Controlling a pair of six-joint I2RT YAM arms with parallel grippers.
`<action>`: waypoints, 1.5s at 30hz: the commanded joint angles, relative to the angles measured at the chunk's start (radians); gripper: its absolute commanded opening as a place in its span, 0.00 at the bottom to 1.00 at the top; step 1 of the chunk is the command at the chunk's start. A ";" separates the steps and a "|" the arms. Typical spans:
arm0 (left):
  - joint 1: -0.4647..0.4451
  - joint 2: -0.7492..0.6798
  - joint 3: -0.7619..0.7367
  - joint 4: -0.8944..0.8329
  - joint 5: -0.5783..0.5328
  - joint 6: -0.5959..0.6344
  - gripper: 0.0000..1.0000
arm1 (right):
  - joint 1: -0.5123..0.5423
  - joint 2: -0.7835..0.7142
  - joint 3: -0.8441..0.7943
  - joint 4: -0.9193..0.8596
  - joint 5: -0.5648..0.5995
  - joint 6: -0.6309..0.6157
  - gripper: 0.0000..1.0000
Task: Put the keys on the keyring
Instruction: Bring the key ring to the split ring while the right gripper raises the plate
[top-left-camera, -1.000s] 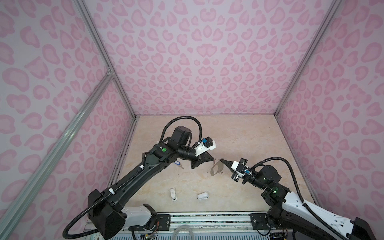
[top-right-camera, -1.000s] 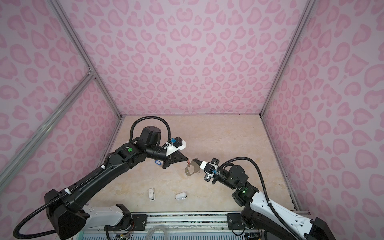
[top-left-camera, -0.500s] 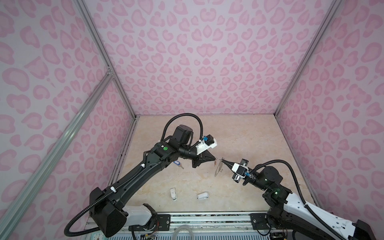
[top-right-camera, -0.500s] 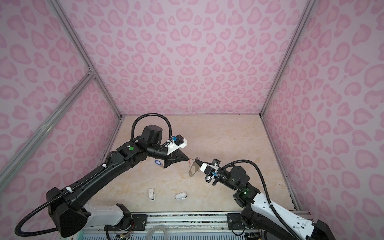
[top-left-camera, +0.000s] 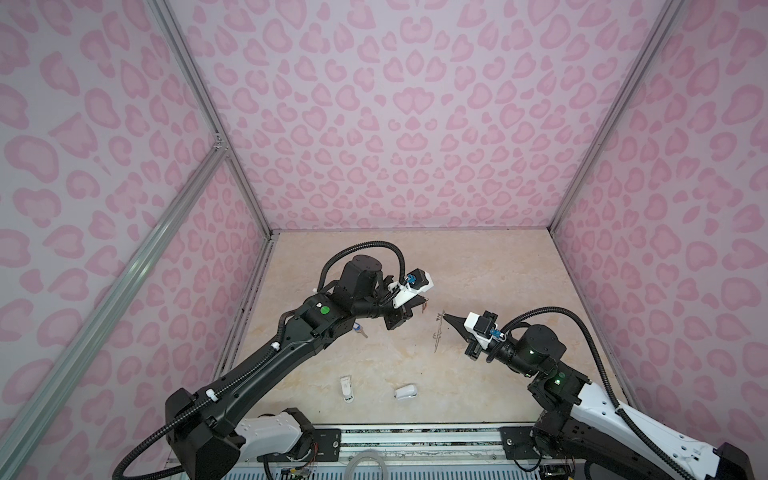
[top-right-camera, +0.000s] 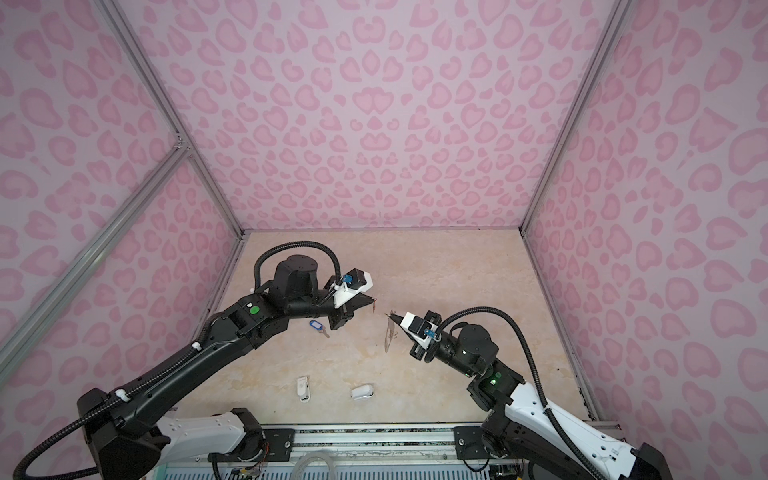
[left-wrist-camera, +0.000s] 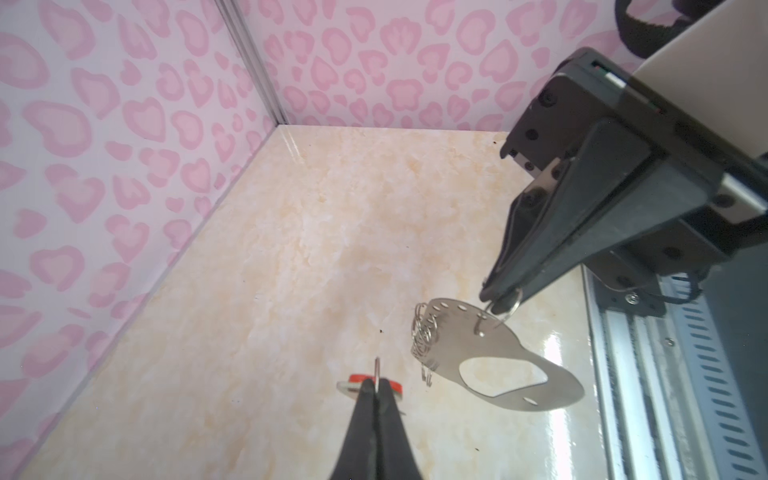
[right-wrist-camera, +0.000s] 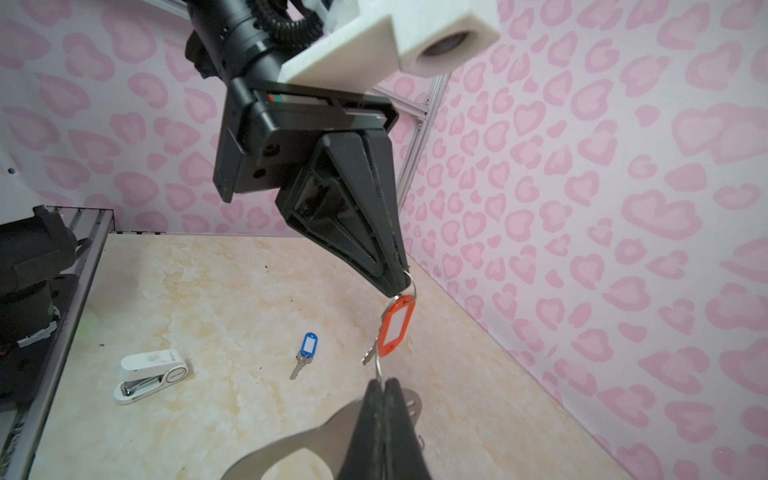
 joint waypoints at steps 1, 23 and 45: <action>-0.003 -0.019 -0.034 0.124 -0.093 0.029 0.03 | 0.001 0.013 0.021 -0.016 0.020 0.124 0.00; -0.096 -0.054 -0.116 0.274 -0.268 0.114 0.03 | 0.010 0.040 0.076 -0.014 0.058 0.317 0.00; -0.168 -0.101 -0.174 0.321 -0.360 0.128 0.03 | 0.021 0.137 0.138 -0.005 0.082 0.382 0.00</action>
